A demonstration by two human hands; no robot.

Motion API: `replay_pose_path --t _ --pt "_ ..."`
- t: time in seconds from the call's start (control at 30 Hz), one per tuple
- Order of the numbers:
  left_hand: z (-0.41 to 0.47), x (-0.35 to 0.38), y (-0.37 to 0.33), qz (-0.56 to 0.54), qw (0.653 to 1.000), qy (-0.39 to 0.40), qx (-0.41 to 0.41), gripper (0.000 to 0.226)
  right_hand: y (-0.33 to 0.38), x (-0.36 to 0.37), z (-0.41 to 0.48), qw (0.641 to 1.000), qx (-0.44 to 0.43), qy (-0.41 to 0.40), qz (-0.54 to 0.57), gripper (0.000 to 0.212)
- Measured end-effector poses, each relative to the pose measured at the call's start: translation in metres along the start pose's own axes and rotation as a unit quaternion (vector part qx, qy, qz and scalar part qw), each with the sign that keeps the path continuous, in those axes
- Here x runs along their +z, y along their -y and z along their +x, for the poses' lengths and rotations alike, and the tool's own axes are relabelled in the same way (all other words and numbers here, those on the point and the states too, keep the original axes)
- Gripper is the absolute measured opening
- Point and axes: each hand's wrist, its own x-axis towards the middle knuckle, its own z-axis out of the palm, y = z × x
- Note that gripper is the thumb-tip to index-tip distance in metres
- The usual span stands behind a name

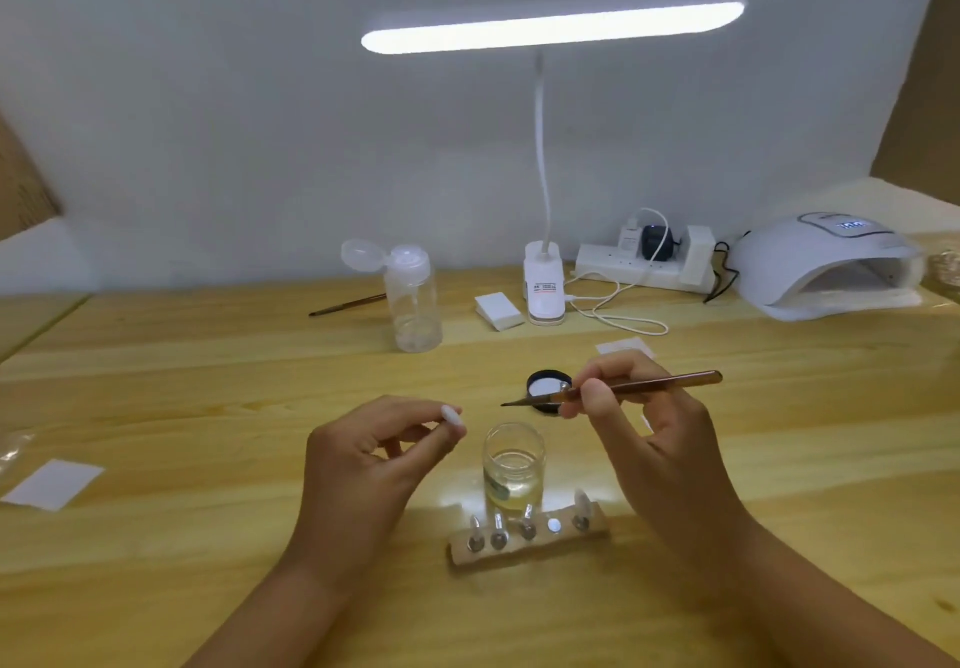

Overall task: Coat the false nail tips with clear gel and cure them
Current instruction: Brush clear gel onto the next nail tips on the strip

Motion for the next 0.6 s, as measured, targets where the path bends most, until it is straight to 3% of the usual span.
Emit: replay_pose_path --t 0.17,0.3,0.47,0.6 --pt "-0.001 -0.001 0.01 -0.063 0.994 -0.01 -0.088 0.012 0.002 0.0 0.0 0.999 -0.005 0.027 -0.018 0.018" --pt "0.001 0.0 0.021 -0.058 0.993 0.015 -0.104 0.004 0.002 -0.001 0.002 0.999 0.003 0.014 -0.033 0.01" --pt "0.0 0.001 0.03 -0.052 0.99 0.059 -0.114 0.012 -0.003 -0.001 0.0 0.998 0.034 0.033 -0.042 0.004" --pt "-0.001 0.001 0.035 -0.045 0.987 0.088 -0.125 0.009 -0.003 0.001 0.0 0.995 0.002 0.062 -0.073 0.01"
